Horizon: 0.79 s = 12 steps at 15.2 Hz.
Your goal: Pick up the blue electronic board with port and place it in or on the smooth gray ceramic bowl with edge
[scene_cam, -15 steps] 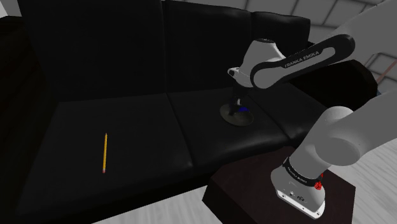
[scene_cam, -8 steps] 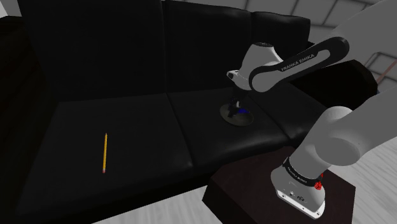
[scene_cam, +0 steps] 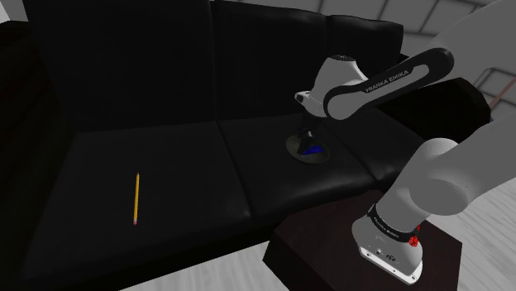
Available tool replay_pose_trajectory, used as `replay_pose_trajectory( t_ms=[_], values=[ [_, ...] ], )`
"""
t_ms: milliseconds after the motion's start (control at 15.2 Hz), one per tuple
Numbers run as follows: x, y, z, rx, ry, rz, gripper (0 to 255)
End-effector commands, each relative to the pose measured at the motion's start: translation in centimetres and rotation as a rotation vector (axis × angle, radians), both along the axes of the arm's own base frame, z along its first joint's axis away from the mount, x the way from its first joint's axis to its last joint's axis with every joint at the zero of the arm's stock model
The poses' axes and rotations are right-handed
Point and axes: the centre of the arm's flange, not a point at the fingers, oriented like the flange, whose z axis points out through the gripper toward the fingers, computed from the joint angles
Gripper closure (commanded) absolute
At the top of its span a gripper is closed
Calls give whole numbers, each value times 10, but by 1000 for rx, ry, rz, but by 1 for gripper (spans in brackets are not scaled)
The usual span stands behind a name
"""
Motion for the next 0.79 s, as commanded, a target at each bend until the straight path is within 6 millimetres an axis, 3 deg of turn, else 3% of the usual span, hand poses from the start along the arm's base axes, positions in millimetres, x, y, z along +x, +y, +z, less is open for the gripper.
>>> replay_pose_trajectory(
  t_ms=[0, 198, 726],
  values=[
    [-1, 0, 13, 0, 0, 0, 0],
    [-5, 0, 50, 0, 0, 0, 0],
    [-5, 0, 50, 0, 0, 0, 0]
  ],
)
